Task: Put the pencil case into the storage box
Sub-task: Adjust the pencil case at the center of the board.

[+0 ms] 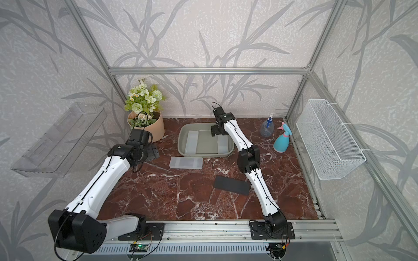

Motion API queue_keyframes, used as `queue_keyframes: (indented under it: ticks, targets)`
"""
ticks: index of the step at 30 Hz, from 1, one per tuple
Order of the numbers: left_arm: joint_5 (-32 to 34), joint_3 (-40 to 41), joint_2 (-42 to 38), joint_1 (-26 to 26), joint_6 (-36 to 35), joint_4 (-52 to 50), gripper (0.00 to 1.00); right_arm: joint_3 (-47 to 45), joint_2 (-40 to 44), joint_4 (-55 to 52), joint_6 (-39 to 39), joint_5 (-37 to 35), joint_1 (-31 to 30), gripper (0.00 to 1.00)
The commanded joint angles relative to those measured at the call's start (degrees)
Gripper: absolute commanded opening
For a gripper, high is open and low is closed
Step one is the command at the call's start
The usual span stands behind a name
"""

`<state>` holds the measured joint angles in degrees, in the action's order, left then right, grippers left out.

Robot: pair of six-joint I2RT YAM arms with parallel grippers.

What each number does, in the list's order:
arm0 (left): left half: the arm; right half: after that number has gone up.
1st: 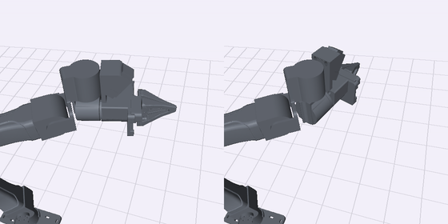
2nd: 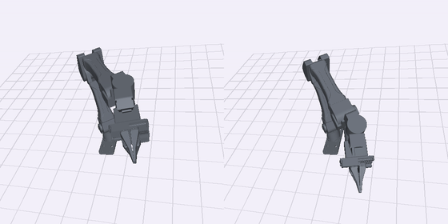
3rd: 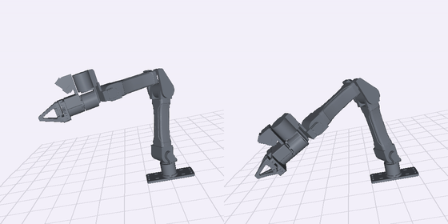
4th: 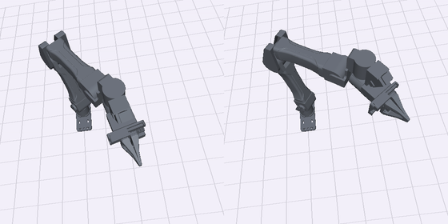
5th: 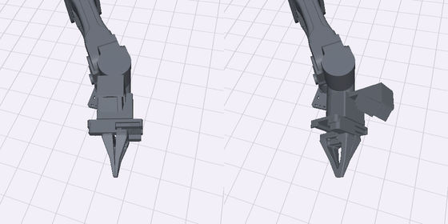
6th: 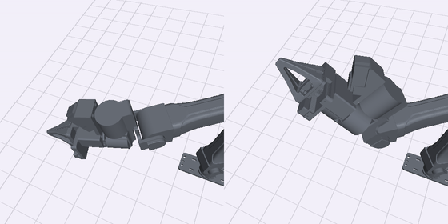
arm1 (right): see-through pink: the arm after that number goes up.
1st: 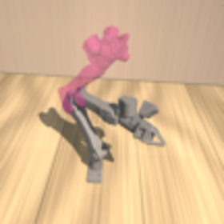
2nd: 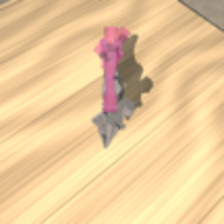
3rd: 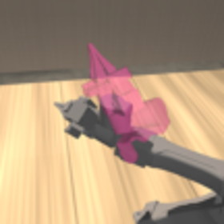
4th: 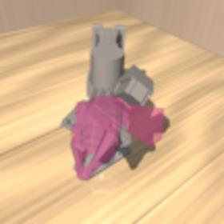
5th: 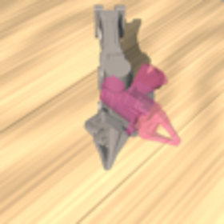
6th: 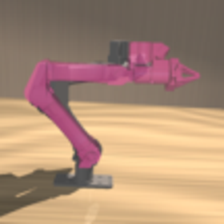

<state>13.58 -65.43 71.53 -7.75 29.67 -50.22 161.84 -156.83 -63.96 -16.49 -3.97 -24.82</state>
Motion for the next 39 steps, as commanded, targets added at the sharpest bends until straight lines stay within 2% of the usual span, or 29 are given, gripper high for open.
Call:
queue_keyframes:
  ticks: [1, 4, 7, 9, 11, 12, 13, 14, 15, 17, 21, 24, 28, 34, 39]
  targets:
    - [-7.0, 0.2, 0.7, 0.1, 2.6, 4.8, 1.00, 2.6, 11.1, 2.8, 3.5, 1.7, -1.4, 0.96]
    - [-13.5, 4.4, 0.3, 0.1, 8.0, 11.1, 1.00, 0.5, 16.3, 0.9, 4.0, 3.1, -1.4, 0.95]
    - [-18.8, 9.5, 0.4, 0.1, 12.6, 16.3, 1.00, -6.9, 23.0, -1.6, 3.6, 4.0, -1.3, 0.91]
    - [-20.2, 12.9, 0.5, 0.0, 14.6, 18.6, 1.00, -13.0, 27.5, -2.4, 3.8, 3.8, -1.5, 0.85]
    - [-20.9, 16.2, 0.8, 0.3, 16.4, 22.2, 0.99, -20.8, 33.0, -1.4, 4.5, 3.4, -1.9, 0.71]
    - [-20.8, 17.4, 1.1, 0.4, 17.4, 24.1, 0.97, -24.0, 35.5, -1.0, 4.6, 3.5, -2.0, 0.58]
    - [-20.8, 18.9, 1.5, 0.7, 18.4, 27.1, 0.95, -27.9, 38.7, -0.7, 4.5, 3.7, -2.0, 0.39]
    - [-21.3, 19.5, 2.0, 1.1, 19.2, 29.0, 0.93, -30.7, 41.0, -0.2, 4.3, 4.2, -2.0, 0.27]
    - [-21.9, 20.1, 3.0, 1.5, 19.7, 31.0, 0.91, -34.3, 43.7, 0.5, 4.0, 5.4, -2.0, 0.20]
    - [-23.4, 20.3, 5.2, 2.9, 20.8, 33.2, 0.82, -40.4, 47.8, 1.3, 2.8, 8.7, -2.0, 0.11]
    - [-27.6, 20.2, 10.4, 5.7, 20.7, 38.3, 0.60, -54.9, 55.5, 4.8, 0.6, 12.4, -2.1, 0.08]
    - [-29.8, 19.1, 15.3, 7.3, 21.6, 43.4, 0.45, -62.5, 58.9, 6.6, 0.0, 13.0, -2.1, 0.09]
    - [-31.5, 10.9, 25.5, 7.1, 18.6, 41.9, 0.30, -69.2, 64.2, 9.9, 0.2, 12.3, -2.1, 0.10]
    - [-29.9, -1.2, 33.9, 6.4, 14.2, 37.5, 0.27, -71.3, 66.2, 9.6, 1.4, 11.4, -2.1, 0.10]
    - [-29.0, -6.6, 38.0, 5.7, 9.7, 29.3, 0.27, -72.6, 67.2, 10.3, 1.5, 10.9, -2.1, 0.11]
